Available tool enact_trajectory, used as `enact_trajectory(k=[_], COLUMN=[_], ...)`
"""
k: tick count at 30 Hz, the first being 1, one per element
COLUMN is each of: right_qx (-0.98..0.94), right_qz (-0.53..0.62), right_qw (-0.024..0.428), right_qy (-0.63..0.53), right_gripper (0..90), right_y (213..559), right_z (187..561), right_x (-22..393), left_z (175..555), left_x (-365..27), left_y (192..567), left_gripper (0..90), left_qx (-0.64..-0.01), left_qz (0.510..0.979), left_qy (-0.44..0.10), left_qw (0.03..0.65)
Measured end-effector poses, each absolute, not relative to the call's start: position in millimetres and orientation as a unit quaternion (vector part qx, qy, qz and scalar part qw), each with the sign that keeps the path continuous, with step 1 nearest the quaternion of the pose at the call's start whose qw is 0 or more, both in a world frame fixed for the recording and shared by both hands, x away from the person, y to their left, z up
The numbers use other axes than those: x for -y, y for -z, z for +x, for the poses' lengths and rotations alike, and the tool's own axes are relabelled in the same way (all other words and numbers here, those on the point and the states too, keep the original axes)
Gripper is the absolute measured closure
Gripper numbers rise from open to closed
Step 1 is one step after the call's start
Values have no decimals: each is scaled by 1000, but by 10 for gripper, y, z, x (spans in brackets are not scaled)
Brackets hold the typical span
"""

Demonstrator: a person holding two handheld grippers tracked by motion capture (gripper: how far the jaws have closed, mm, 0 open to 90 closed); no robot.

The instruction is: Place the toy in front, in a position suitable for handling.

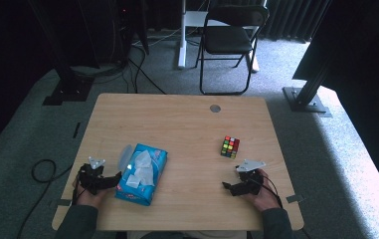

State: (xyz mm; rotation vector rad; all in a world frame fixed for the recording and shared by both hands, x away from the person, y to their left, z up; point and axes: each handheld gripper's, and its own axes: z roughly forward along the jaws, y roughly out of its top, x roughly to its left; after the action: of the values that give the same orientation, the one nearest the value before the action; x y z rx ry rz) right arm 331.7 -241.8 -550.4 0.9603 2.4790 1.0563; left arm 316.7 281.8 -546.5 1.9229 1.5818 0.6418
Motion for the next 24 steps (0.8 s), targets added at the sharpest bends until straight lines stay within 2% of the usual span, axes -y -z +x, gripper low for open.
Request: enact_trajectory(k=[16, 21, 24], right_qx=[-844, -847, -840], right_qz=[378, 399, 412], right_qw=[153, 147, 165], right_qy=[-349, -318, -311], right_gripper=[138, 229, 231], right_y=[5475, 5398, 5359], right_z=[3328, 3382, 3404], right_x=[2334, 2322, 2354], left_z=[3145, 3121, 3122], left_x=[-2831, -2856, -2857], left_y=[5464, 5454, 5448], left_gripper=[15, 15, 15], left_qx=[-586, -586, -584], left_qz=[721, 724, 727], left_qy=[-239, -234, -231], left_qw=[282, 279, 277])
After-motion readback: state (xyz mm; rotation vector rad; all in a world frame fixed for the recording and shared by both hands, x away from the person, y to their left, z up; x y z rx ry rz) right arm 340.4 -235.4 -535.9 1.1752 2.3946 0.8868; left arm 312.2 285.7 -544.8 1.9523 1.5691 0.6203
